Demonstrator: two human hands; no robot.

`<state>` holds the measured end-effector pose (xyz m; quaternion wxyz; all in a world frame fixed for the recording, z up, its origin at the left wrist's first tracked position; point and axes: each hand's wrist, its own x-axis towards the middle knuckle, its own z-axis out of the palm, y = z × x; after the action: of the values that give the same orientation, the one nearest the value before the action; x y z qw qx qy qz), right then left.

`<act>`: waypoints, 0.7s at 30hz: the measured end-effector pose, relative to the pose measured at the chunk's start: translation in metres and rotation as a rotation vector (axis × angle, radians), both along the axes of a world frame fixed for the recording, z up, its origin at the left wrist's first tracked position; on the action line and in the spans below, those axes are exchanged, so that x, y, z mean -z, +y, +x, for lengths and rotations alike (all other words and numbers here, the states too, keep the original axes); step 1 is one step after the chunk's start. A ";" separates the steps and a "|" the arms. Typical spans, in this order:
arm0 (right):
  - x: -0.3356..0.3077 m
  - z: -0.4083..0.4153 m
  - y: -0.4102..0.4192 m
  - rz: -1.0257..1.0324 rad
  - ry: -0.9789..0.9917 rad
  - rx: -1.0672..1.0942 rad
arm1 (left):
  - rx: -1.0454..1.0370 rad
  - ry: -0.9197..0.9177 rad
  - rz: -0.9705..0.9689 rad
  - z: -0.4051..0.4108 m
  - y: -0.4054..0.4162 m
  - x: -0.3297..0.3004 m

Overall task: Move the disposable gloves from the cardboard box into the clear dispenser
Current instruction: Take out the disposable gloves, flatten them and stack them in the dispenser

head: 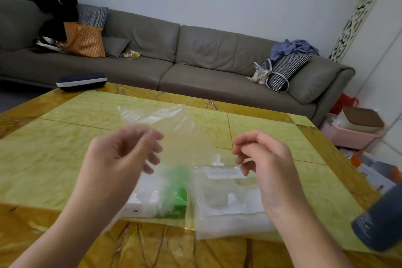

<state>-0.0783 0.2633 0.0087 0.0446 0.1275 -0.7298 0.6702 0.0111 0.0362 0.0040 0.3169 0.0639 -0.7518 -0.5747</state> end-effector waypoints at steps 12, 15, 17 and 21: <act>-0.003 -0.007 0.023 0.234 -0.237 -0.122 | 0.288 -0.181 -0.987 0.002 0.105 0.017; 0.005 -0.027 0.042 0.188 -0.341 -0.026 | 0.249 -0.169 -0.865 0.001 0.100 0.024; 0.008 -0.038 0.051 0.135 -0.376 0.024 | 0.178 -0.173 -0.739 -0.008 0.089 0.026; 0.017 -0.053 0.062 0.153 -0.373 0.076 | 0.040 -0.226 -0.637 -0.023 0.071 0.026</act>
<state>-0.1314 0.3253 -0.0084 -0.0760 -0.0236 -0.7784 0.6227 -0.0116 0.1068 -0.0222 0.2242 0.0103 -0.9251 -0.3063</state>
